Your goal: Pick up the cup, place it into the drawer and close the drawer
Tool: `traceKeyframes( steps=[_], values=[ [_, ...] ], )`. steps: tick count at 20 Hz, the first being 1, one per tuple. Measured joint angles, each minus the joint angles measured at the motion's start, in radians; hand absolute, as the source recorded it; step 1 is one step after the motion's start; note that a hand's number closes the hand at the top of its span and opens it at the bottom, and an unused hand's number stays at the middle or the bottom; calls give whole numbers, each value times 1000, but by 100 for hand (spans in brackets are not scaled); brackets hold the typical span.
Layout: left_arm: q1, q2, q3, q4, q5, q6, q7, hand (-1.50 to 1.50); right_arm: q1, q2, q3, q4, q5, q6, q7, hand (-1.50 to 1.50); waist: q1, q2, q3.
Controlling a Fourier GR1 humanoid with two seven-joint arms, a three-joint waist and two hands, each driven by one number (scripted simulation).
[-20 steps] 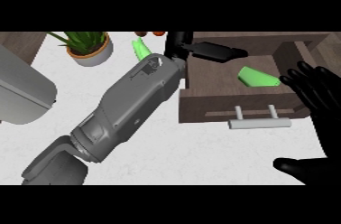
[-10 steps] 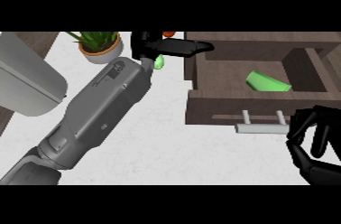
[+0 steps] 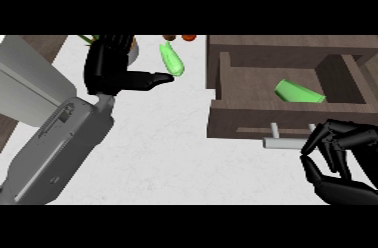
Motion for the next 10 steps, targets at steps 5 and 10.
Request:
traceKeyframes(
  steps=[5,10],
  values=[
    [157,88,49,-152,19,-40,27,-150,-15,-11,48,78,149,-4,-74,150,-5,4,0],
    [282,133,82,-203,37,-119,-3,-150,-24,-65,150,126,389,-21,-174,150,-2,6,0]
  ],
)
